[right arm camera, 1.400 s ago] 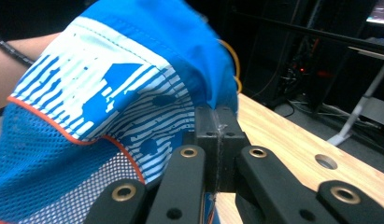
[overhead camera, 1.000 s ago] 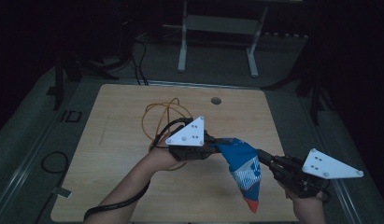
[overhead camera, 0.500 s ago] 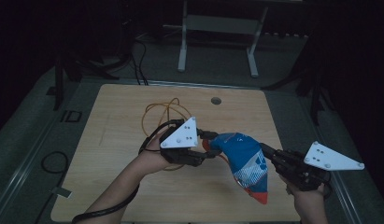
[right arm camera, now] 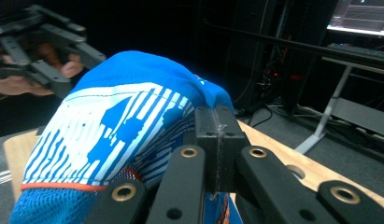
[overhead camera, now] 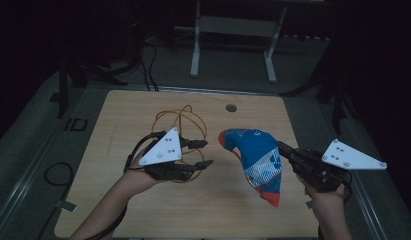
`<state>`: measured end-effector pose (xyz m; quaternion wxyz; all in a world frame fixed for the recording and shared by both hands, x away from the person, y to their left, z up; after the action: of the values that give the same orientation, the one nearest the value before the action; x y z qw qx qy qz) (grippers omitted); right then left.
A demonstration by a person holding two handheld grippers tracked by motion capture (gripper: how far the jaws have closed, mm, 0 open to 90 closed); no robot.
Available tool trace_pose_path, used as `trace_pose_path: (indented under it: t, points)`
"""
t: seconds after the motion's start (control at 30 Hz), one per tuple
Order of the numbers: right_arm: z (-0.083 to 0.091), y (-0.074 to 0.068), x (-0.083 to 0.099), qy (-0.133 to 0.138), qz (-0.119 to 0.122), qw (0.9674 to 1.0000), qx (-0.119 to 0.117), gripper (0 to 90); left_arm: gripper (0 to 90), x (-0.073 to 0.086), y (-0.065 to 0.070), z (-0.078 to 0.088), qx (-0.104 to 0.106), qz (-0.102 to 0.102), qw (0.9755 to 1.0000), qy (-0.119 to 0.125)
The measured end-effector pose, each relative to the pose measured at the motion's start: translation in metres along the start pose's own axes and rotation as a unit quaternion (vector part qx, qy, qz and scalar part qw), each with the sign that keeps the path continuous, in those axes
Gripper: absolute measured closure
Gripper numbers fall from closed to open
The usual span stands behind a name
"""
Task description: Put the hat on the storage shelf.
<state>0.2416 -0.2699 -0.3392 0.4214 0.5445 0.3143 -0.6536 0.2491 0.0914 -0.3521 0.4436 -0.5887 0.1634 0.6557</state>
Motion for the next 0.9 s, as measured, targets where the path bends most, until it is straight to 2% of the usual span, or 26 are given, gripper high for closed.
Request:
trace_pose_path:
  t: [0.17, 0.23, 0.33, 0.43, 0.57, 0.6, 0.67, 0.8, 0.9]
  points:
    - [-0.008, 0.006, -0.007, 0.001, 0.002, 1.0000, 0.006, 90.0, 51.5, 0.019, -0.009, 0.019, -0.018, 0.029, 0.9994, -0.011]
    - [-0.010, 0.008, -0.010, 0.002, 0.004, 1.0000, 0.008, 90.0, 48.1, 0.026, -0.011, 0.026, -0.036, 0.032, 0.9987, -0.015]
    - [-0.015, 0.010, -0.016, 0.004, 0.006, 0.9999, 0.010, 90.0, 47.8, 0.036, -0.015, 0.036, -0.052, 0.043, 0.9976, -0.016]
    - [-0.019, 0.013, -0.021, 0.006, 0.010, 0.9999, 0.012, 90.0, 47.9, 0.046, -0.018, 0.046, -0.067, 0.057, 0.9960, -0.016]
    - [-0.022, 0.015, -0.026, 0.009, 0.008, 0.9998, 0.013, 90.0, 47.8, 0.057, -0.021, 0.057, -0.081, 0.064, 0.9945, -0.017]
    - [-0.024, 0.016, -0.027, 0.009, 0.009, 0.9998, 0.014, 90.0, 47.8, 0.067, -0.024, 0.066, -0.092, 0.077, 0.9926, -0.015]
    - [-0.029, 0.019, -0.032, 0.009, 0.006, 0.9998, 0.015, 90.0, 46.5, 0.076, -0.026, 0.073, -0.108, 0.089, 0.9901, -0.014]
    - [-0.038, 0.023, -0.038, 0.008, 0.007, 0.9998, 0.014, 90.0, 44.8, 0.096, -0.027, 0.084, -0.142, 0.102, 0.9846, -0.013]
    - [-0.046, 0.025, -0.044, 0.007, 0.009, 0.9999, 0.012, 90.0, 44.4, 0.112, -0.026, 0.089, -0.148, 0.114, 0.9822, -0.021]
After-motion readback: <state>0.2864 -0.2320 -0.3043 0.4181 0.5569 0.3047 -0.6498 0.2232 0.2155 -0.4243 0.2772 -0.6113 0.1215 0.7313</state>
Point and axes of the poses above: each handheld gripper's, and its own axes: z roughly backward along the jaws, x roughly out of its underside, y roughly to its right, the point moved 1 cm from there along -z, roughly forward along the jaws, and after that the axes turned 14 degrees about -x, right-handed, at the moved point
